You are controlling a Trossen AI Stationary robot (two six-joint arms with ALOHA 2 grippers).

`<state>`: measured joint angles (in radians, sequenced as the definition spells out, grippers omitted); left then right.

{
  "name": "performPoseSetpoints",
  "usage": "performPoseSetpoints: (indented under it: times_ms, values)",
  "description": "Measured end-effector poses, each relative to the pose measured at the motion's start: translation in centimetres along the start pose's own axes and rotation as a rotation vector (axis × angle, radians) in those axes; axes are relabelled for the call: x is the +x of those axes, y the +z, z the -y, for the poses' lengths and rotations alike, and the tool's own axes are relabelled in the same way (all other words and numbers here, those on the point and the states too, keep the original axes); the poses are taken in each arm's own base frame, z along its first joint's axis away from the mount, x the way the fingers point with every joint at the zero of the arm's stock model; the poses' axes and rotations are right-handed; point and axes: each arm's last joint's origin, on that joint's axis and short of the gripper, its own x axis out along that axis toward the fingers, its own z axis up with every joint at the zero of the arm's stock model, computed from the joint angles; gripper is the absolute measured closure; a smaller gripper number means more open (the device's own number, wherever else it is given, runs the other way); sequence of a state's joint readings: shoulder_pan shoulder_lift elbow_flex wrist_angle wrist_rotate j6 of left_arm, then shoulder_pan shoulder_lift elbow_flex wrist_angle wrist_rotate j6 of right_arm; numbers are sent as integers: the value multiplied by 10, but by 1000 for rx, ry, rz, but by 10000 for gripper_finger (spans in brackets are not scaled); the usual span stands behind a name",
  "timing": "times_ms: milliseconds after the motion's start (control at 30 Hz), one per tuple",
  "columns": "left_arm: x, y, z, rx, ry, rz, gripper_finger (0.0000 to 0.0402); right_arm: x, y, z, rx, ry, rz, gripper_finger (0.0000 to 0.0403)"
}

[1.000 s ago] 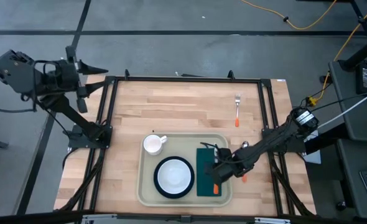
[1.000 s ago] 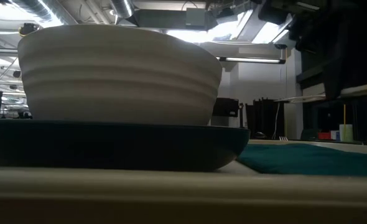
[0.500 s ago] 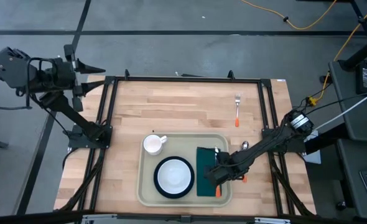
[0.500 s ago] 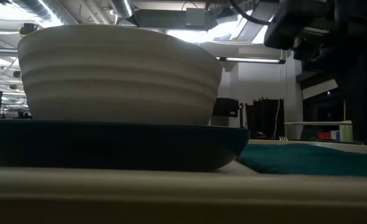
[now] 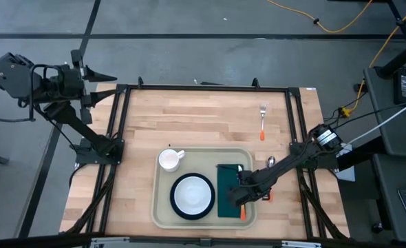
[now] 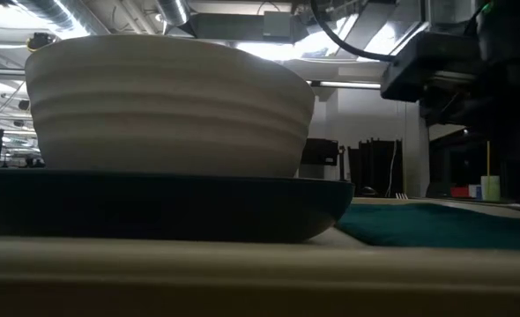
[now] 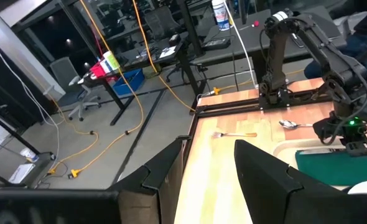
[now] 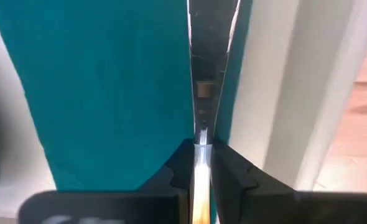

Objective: Set up tray
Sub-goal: Put the orange knife on top of the green napkin on the white tray

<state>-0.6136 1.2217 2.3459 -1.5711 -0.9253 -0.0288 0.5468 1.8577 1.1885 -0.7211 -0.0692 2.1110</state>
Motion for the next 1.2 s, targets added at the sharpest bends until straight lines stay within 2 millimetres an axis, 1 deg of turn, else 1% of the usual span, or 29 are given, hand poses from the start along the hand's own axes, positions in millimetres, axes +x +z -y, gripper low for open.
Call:
performPoseSetpoints:
  times_ms: [300,800,1000,1200]
  values:
    - [0,0,0,-1,0,0,261,0,3,-2,-2,14,15,365]
    - [0,0,0,-2,0,0,261,0,5,0,-7,-9,35,364]
    - [0,0,0,-2,-1,0,261,6,6,-1,-9,-18,41,364]
    - [0,0,0,-1,-1,0,261,8,5,-3,-7,-1,44,361]
